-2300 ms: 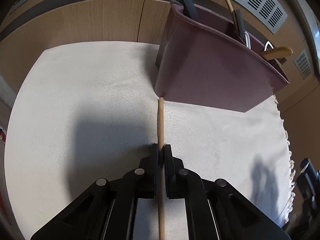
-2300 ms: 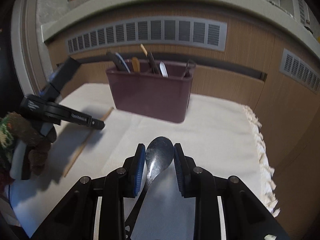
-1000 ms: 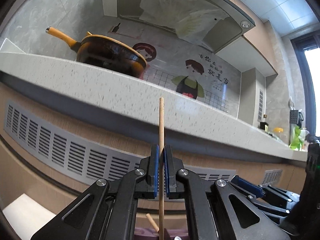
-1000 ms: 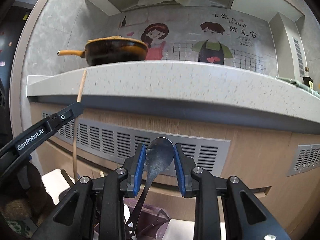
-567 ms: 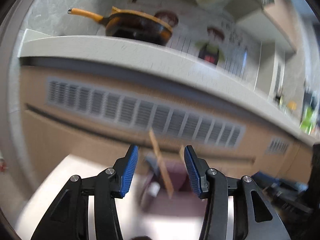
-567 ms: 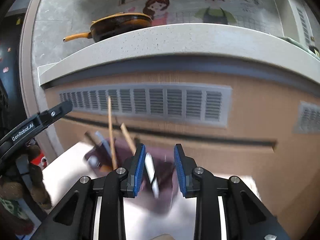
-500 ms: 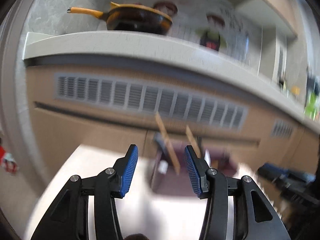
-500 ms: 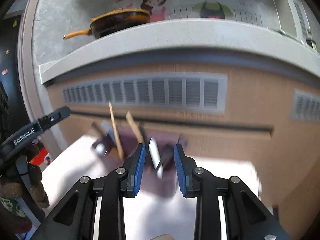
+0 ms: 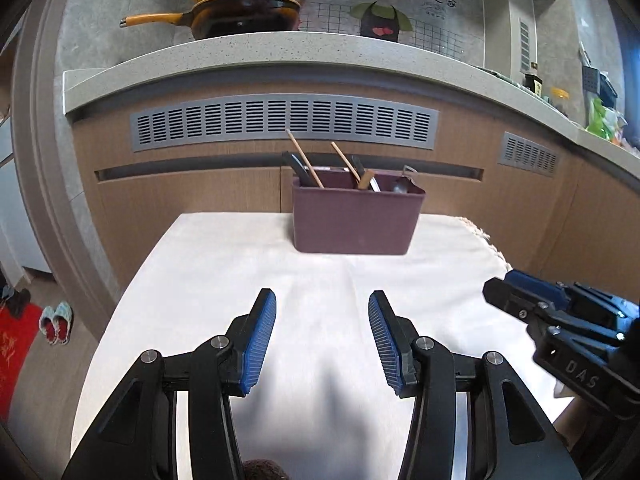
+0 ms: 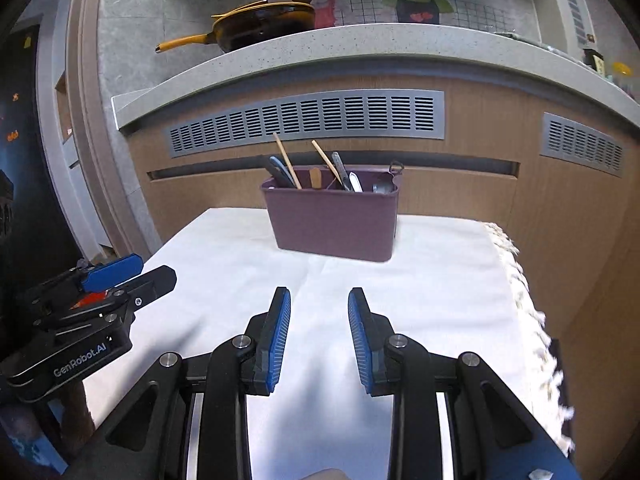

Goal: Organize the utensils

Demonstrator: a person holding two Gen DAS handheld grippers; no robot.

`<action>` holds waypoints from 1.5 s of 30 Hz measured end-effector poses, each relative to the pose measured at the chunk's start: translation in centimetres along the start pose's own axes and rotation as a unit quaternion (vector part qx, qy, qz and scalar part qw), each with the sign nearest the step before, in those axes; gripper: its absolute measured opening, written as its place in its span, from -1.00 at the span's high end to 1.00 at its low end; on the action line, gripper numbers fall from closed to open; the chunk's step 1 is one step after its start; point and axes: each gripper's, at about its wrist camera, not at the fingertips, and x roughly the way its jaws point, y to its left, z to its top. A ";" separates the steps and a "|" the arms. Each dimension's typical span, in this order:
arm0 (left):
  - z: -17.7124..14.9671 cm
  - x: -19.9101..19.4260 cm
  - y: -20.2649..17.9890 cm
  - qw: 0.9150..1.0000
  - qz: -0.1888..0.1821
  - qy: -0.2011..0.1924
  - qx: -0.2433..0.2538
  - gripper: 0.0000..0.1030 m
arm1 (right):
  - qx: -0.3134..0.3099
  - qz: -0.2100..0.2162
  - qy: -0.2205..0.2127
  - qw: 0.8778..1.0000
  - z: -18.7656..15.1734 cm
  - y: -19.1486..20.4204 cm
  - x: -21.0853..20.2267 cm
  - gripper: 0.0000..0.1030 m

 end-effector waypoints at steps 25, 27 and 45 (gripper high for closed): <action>0.2 -1.3 0.0 1.000 0.002 0.008 -0.014 0.05 | 0.023 -0.023 0.021 0.999 -1.1 -0.6 -1.6 0.46; 0.2 -1.3 0.0 1.000 0.002 0.007 -0.014 0.05 | 0.023 -0.023 0.022 0.999 -1.2 -0.7 -1.5 0.46; -0.1 -1.0 0.1 1.000 0.010 0.015 -0.015 0.05 | 0.027 -0.024 0.027 0.999 -1.3 -1.0 -1.2 0.46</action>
